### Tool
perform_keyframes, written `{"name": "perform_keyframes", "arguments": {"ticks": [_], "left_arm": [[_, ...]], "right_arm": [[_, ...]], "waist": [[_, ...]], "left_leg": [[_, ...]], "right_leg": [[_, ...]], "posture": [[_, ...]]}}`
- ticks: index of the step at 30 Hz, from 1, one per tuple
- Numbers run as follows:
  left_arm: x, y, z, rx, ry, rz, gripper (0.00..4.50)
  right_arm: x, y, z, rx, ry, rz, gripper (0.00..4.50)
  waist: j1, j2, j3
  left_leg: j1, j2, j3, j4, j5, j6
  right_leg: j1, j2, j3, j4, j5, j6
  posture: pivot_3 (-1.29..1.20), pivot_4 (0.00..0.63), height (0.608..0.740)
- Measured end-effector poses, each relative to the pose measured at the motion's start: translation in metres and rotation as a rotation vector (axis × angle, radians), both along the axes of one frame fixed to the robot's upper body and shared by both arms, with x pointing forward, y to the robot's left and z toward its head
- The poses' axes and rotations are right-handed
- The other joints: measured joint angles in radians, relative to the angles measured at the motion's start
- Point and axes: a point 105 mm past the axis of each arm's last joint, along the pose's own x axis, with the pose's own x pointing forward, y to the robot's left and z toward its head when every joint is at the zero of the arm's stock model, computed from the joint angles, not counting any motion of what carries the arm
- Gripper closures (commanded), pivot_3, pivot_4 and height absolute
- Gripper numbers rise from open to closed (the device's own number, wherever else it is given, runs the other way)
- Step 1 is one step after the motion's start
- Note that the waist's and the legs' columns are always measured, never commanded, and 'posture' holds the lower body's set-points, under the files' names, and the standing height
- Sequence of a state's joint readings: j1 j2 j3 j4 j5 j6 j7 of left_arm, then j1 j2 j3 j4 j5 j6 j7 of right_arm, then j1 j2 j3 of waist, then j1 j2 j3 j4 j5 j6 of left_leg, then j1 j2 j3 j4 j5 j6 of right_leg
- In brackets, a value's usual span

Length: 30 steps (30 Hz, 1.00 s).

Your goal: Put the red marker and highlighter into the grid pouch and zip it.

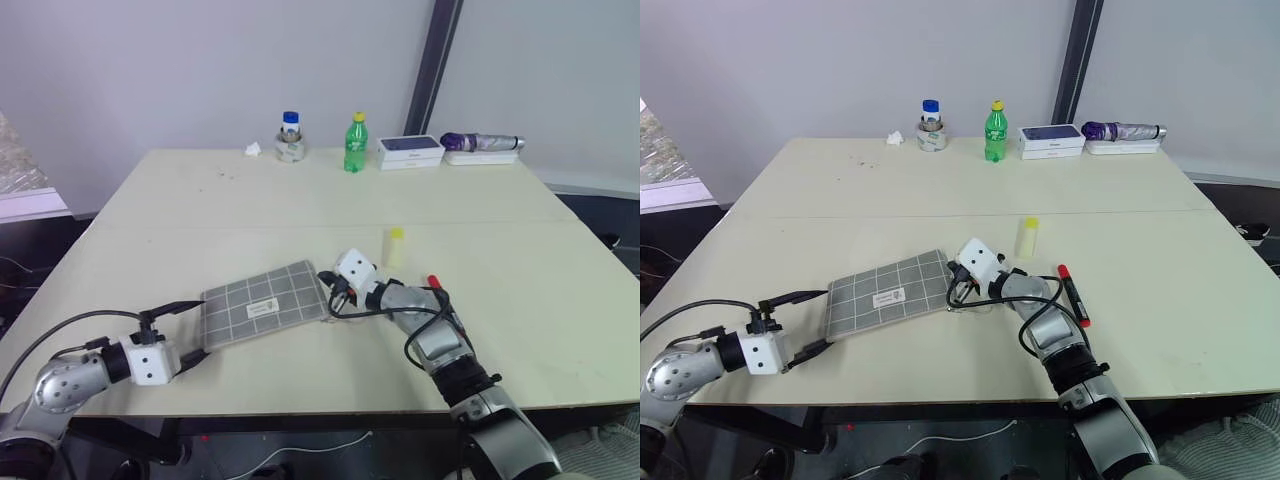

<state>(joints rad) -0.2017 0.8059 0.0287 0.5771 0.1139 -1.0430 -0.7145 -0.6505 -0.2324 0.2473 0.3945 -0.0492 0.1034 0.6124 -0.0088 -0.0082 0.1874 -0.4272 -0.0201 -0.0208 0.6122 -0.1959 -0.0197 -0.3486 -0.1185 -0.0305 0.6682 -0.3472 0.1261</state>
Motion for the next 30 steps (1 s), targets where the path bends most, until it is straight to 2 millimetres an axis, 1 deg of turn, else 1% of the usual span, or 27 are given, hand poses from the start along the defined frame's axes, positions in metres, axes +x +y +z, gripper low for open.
{"name": "perform_keyframes", "arguments": {"ticks": [4,5,7,10,11,12,14,17,19,20,24,27,29,30], "left_arm": [[0.005,-0.009,0.0,-0.001,-0.003,-0.032,0.0],[0.006,-0.011,0.0,-0.005,-0.002,-0.04,0.25],[0.005,-0.014,-0.003,-0.011,0.02,-0.054,0.92],[0.003,-0.019,-0.011,-0.014,0.065,-0.076,2.5],[0.002,-0.02,-0.013,-0.011,0.073,-0.083,2.96],[0.003,-0.021,-0.011,-0.014,0.063,-0.09,3.54],[0.004,-0.021,-0.006,-0.014,0.048,-0.091,4.47],[0.004,-0.02,-0.006,-0.017,0.049,-0.091,4.47],[0.003,-0.018,-0.006,-0.037,0.054,-0.078,4.5],[0.004,-0.017,-0.006,-0.047,0.057,-0.068,4.5],[0.005,-0.01,-0.005,-0.125,0.078,0.0,4.5],[0.004,-0.007,-0.005,-0.191,0.094,0.047,4.5],[0.003,-0.005,-0.006,-0.234,0.101,0.083,4.5],[0.003,-0.005,-0.006,-0.248,0.105,0.095,4.5]], "right_arm": [[0.0,-0.001,0.0,-0.007,-0.002,0.0,4.47],[0.0,0.0,0.0,-0.007,-0.002,0.0,4.49],[0.0,0.0,0.0,-0.007,-0.002,0.001,4.5],[-0.001,0.0,0.0,-0.007,-0.005,0.003,4.5],[-0.001,0.0,0.001,-0.006,-0.008,0.005,4.5],[-0.002,0.001,0.002,-0.005,-0.012,0.008,4.5],[-0.003,0.001,0.003,-0.003,-0.017,0.013,4.5],[-0.006,0.002,0.005,0.011,-0.011,0.033,4.5],[-0.012,-0.001,0.007,0.042,0.014,0.057,3.93],[-0.014,-0.004,0.008,0.055,0.029,0.059,3.57],[-0.019,-0.022,0.018,0.122,0.05,0.031,1.55],[-0.025,-0.04,0.035,0.185,0.051,-0.003,0.02],[-0.036,-0.043,0.039,0.176,0.059,0.024,0.02],[-0.041,-0.043,0.035,0.156,0.072,0.041,0.02]], "waist": [[-0.001,0.0,0.0],[-0.001,0.0,0.0],[-0.003,0.0,0.0],[-0.004,0.0,0.0],[-0.004,0.0,0.0],[-0.004,0.0,0.0],[-0.004,0.001,-0.001],[-0.006,0.003,-0.002],[-0.007,0.003,-0.002],[-0.007,0.003,-0.002],[-0.008,0.003,-0.002],[-0.007,0.003,-0.002],[-0.007,0.003,-0.002],[-0.006,0.003,-0.002]], "left_leg": [[0.0,0.0,0.0,0.0,0.0,0.0],[0.0,0.0,0.0,0.0,0.0,0.0],[0.0,0.0,0.0,0.0,0.0,0.0],[0.0,0.0,0.0,0.0,0.0,0.0],[0.0,0.0,0.0,0.0,0.0,0.0],[0.0,0.0,0.0,0.0,0.0,0.0],[0.0,0.0,0.0,0.0,0.0,0.0],[0.0,0.0,0.001,-0.001,0.0,0.0],[0.0,0.0,0.001,-0.001,0.0,0.0],[0.0,0.0,0.001,-0.001,0.0,0.0],[0.0,0.001,0.001,-0.001,0.0,0.0],[0.0,0.001,0.001,-0.001,0.0,0.0],[0.0,0.001,0.0,-0.001,0.0,0.0],[0.0,0.001,0.0,-0.001,0.0,0.0]], "right_leg": [[0.0,0.0,0.0,0.0,0.0,0.0],[0.0,0.0,0.0,0.0,0.0,0.0],[0.0,0.0,0.0,0.0,0.0,0.0],[0.0,0.0,0.0,0.001,0.0,0.0],[0.0,0.0,0.0,0.001,0.0,0.0],[0.0,0.0,0.0,0.001,0.0,0.0],[0.0,0.0,0.0,0.001,0.0,0.0],[-0.001,0.0,0.001,0.001,0.0,0.0],[0.0,0.0,0.001,0.001,0.0,0.0],[0.0,0.0,0.001,0.0,0.0,0.0],[0.0,0.0,0.001,0.001,0.0,0.0],[0.0,0.0,0.001,0.0,0.0,0.0],[0.001,0.0,0.001,0.0,0.0,0.0],[0.0,0.0,0.001,0.0,0.0,0.0]], "posture": [[0.0,0.15,0.74],[0.0,0.15,0.74],[0.0,0.15,0.74],[0.0,0.15,0.74],[0.0,0.15,0.74],[0.0,0.15,0.74],[0.0,0.15,0.74],[0.0,0.15,0.74],[0.0,0.15,0.74],[0.0,0.15,0.74],[0.0,0.15,0.74],[0.0,0.15,0.74],[0.0,0.15,0.74],[0.0,0.15,0.74]]}}
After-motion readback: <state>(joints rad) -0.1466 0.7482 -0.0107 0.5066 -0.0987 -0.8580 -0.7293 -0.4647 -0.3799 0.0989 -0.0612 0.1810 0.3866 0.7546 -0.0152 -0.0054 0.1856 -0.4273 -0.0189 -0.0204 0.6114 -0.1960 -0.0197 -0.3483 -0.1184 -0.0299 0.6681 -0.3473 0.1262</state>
